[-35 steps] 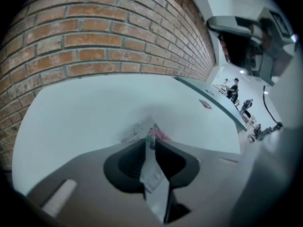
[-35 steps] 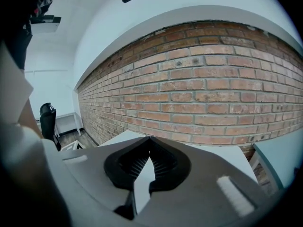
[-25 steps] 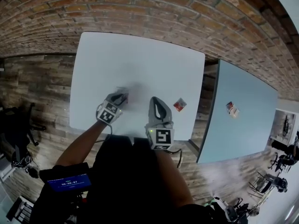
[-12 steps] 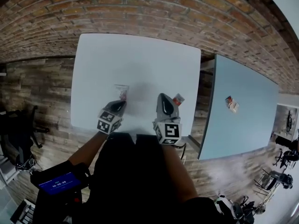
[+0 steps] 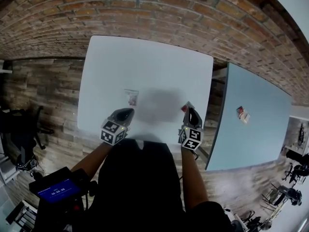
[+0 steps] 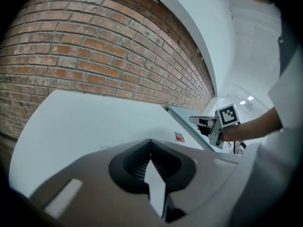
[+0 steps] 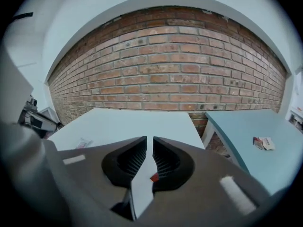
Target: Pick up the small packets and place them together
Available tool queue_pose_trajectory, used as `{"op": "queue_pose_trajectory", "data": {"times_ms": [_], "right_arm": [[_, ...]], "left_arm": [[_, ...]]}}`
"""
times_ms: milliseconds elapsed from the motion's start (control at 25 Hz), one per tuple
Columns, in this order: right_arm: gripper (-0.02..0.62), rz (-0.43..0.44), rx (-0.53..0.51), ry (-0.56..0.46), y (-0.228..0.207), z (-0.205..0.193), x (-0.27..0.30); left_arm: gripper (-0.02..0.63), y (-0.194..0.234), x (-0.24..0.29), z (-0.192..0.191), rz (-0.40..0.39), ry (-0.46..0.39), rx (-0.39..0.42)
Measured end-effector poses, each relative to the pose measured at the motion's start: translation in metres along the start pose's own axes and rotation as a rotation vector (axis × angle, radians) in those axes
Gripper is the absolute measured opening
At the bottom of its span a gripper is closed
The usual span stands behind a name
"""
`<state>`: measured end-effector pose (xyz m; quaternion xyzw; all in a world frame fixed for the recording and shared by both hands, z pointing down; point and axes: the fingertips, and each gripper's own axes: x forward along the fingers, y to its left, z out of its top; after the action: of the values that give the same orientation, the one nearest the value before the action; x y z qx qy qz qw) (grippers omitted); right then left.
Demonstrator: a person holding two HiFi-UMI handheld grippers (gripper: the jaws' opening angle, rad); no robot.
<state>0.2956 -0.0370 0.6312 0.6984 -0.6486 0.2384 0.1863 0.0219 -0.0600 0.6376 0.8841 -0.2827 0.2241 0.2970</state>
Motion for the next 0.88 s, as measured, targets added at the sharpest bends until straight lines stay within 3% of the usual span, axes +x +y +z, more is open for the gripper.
{"op": "queue_pose_trajectory", "data": {"times_ms": [480,880], "right_arm": [[0.069,-0.051,0.043,0.258,-0.042,-0.082,0.046],[0.071,-0.01,0.038,0.351,-0.05,-0.109,0.066]], "left_arm": [[0.0,0.0,-0.004,0.009,0.04,-0.026,0.013],[0.0,-0.006,-0.01,-0.002,0.066,-0.038,-0.049]]}}
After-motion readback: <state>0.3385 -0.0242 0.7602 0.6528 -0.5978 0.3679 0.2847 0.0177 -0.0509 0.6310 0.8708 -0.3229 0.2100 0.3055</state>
